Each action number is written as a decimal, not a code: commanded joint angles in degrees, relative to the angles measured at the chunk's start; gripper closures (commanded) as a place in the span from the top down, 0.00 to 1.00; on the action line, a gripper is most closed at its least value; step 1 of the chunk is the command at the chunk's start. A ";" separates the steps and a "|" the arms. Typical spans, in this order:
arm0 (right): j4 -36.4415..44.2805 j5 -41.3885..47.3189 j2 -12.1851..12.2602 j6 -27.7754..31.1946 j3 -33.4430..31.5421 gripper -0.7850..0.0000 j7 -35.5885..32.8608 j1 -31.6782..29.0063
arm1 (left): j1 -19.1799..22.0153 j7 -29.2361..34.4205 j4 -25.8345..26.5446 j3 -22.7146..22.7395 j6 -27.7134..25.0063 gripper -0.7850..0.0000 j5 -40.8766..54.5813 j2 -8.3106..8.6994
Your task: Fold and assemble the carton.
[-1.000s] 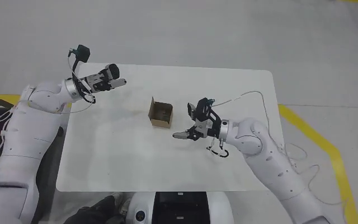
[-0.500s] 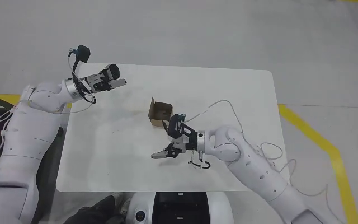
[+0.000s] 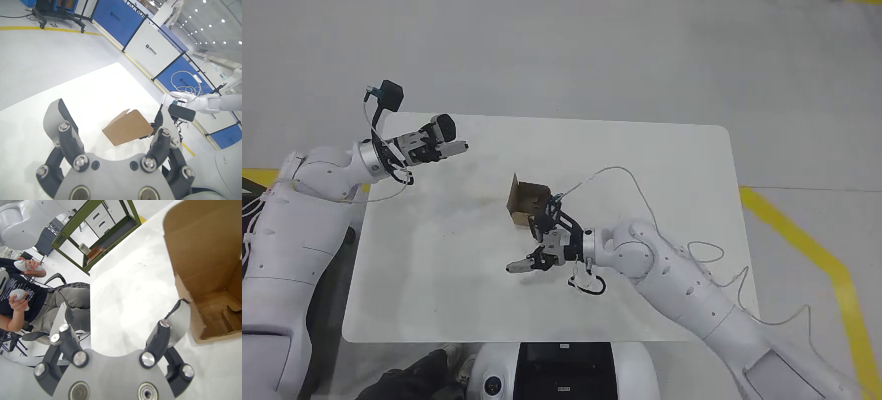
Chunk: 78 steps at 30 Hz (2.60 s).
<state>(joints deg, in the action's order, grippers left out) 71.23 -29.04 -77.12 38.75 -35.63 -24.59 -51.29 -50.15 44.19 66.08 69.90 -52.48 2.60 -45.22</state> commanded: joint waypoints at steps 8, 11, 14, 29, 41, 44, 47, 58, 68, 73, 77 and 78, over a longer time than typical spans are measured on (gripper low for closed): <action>-1.72 -6.53 0.84 -9.94 -5.11 1.00 2.60 1.23 | 0.00 0.00 0.00 0.00 0.00 1.00 0.00 0.00; -0.86 -8.28 1.33 -11.65 -7.33 1.00 4.09 1.12 | 0.00 0.00 0.00 0.00 0.00 1.00 0.00 0.00; -0.31 -8.91 1.84 -11.61 -9.58 1.00 5.26 0.86 | 0.00 0.00 0.00 0.00 0.00 1.00 0.00 0.00; 5.30 -1.69 1.59 -4.87 -7.55 1.00 -1.12 -3.91 | 0.00 0.00 0.00 0.00 0.00 1.00 0.00 0.00; -2.79 -0.91 -2.38 -1.33 -2.19 1.00 6.86 1.86 | 0.00 0.00 0.00 0.00 0.00 1.00 0.00 0.00; -4.65 -0.92 -2.97 -2.07 -1.90 1.00 7.57 2.63 | 0.00 0.00 0.00 0.00 0.00 1.00 0.00 0.00; -6.46 -0.18 -3.12 -3.41 -2.61 1.00 7.51 2.79 | 0.00 0.00 0.00 0.00 0.00 1.00 0.00 0.00; -5.31 -2.49 -1.21 -9.28 -9.20 1.00 6.09 0.82 | 0.00 0.00 0.00 0.00 0.00 1.00 0.00 0.00; 2.90 -8.29 1.64 -15.65 -17.90 1.00 6.62 -4.42 | 0.00 0.00 0.00 0.00 0.00 1.00 0.00 0.00; 6.44 -9.22 1.99 -17.47 -19.17 1.00 5.77 -5.73 | 0.00 0.00 0.00 0.00 0.00 1.00 0.00 0.00; 8.18 -11.98 1.60 -21.20 -17.88 1.00 6.29 -5.82 | 0.00 0.00 0.00 0.00 0.00 1.00 0.00 0.00; 8.68 -13.11 1.51 -22.62 -17.63 1.00 6.89 -5.96 | 0.00 0.00 0.00 0.00 0.00 1.00 0.00 0.00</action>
<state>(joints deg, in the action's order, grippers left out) 79.46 -41.06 -75.54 17.55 -53.48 -18.24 -57.13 -50.15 44.19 66.08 69.90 -52.48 2.60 -45.22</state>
